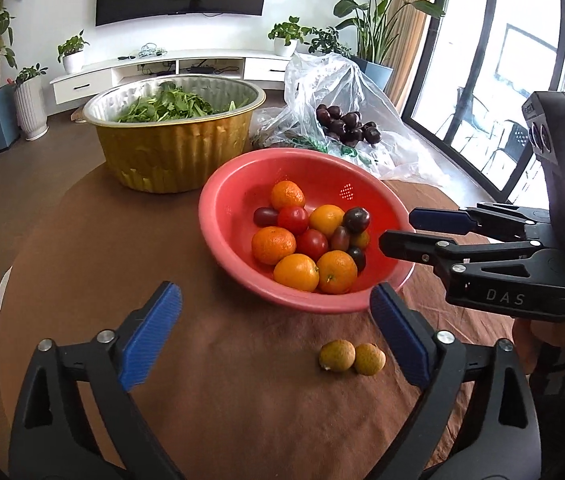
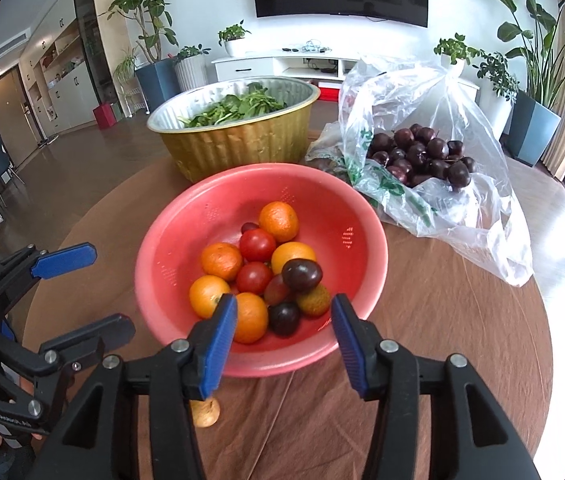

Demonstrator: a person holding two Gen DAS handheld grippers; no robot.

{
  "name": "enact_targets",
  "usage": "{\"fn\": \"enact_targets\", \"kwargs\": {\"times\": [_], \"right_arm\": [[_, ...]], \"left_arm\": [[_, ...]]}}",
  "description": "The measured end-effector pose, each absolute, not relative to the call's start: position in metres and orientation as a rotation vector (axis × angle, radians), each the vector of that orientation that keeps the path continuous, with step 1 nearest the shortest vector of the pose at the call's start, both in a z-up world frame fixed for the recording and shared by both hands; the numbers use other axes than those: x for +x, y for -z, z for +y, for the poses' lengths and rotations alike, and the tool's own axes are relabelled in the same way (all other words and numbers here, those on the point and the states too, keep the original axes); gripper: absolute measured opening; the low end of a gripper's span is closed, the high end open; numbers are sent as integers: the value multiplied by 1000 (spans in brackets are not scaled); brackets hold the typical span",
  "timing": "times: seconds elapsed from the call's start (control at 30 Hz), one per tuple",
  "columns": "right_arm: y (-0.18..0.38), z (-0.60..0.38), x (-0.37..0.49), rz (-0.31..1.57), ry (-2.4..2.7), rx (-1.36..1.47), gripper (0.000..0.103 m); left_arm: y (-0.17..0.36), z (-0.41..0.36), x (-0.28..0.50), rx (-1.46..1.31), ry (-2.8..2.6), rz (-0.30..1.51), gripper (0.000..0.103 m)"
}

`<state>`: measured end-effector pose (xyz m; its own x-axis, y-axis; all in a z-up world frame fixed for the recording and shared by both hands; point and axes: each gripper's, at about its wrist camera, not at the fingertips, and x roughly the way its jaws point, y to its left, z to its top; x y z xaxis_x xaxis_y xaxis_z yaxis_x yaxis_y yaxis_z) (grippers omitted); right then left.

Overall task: Organize fruits
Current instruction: 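Grasp a small pear with the right tool while the left tool grasps the other pear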

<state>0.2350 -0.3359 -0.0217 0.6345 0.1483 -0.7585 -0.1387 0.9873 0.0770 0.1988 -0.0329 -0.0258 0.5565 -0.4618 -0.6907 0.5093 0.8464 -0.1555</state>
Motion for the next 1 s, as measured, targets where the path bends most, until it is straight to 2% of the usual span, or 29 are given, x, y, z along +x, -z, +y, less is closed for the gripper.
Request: {"fn": "enact_targets", "kwargs": {"times": [0.33,0.6,1.0], "right_arm": [[22,-323,195,859,-193,38,55],[53,-315,160,916,-206,59,56],[76,-293,181,976,-261,-1,52]], "left_arm": [[38,-3,151,41,513,807,103],[52,5,106,52,497,816,103],[68,5,101,25,526,889,103]]}}
